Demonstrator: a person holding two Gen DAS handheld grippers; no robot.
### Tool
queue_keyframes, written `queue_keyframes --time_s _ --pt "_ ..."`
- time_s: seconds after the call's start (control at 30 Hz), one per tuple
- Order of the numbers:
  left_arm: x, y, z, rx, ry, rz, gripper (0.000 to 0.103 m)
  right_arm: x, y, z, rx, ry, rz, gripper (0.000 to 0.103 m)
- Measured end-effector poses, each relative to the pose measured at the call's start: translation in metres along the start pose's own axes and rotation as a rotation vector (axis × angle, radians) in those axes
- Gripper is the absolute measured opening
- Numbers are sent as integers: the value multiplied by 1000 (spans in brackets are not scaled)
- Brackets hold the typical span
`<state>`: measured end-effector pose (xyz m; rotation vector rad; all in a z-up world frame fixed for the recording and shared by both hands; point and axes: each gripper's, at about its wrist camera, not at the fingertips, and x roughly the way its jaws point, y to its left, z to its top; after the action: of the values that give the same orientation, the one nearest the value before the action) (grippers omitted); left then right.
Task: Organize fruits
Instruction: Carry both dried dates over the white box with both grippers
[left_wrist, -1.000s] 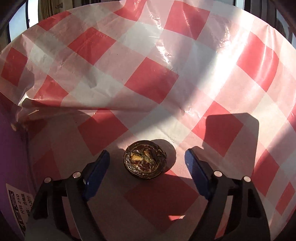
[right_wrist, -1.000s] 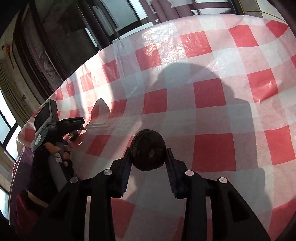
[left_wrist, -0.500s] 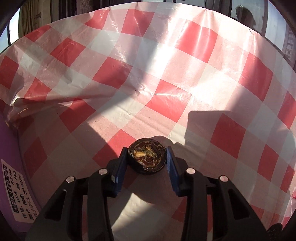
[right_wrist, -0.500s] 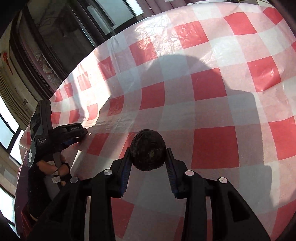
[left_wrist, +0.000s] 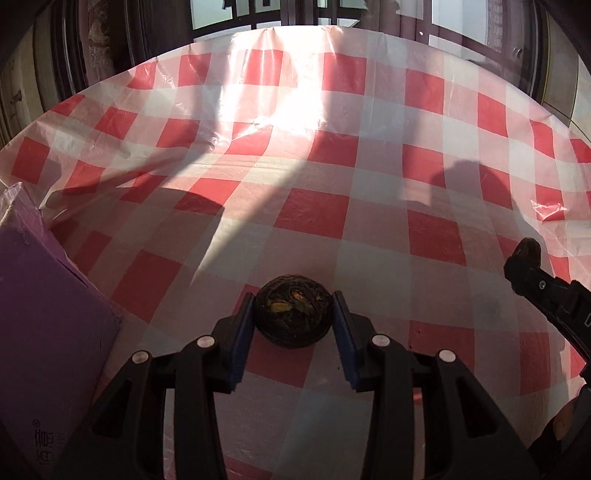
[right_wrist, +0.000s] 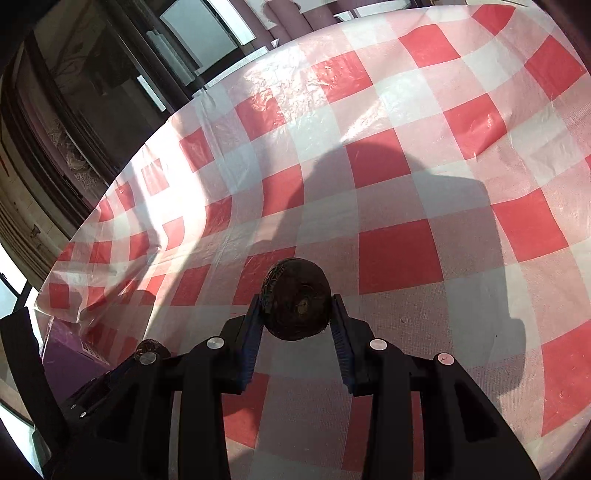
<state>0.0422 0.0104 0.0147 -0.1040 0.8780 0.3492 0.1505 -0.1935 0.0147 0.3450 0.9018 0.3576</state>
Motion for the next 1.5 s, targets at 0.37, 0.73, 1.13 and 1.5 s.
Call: queue_keyframes --time_s 0.37,0.73,1.13,1.5 --pt "-53 21 -43 58 -24 -29 41 -56 31 -73 -51 -6 -44 36" --pt "-106 57 -58 45 -93 -66 41 -98 68 -95 -117 -55 -47 36" --pt "-194 109 -45 13 -261 -89 41 -145 151 -101 -271 -123 27 36" --pt "-203 195 -9 53 -259 39 41 -146 275 -126 -557 -95 191 36"
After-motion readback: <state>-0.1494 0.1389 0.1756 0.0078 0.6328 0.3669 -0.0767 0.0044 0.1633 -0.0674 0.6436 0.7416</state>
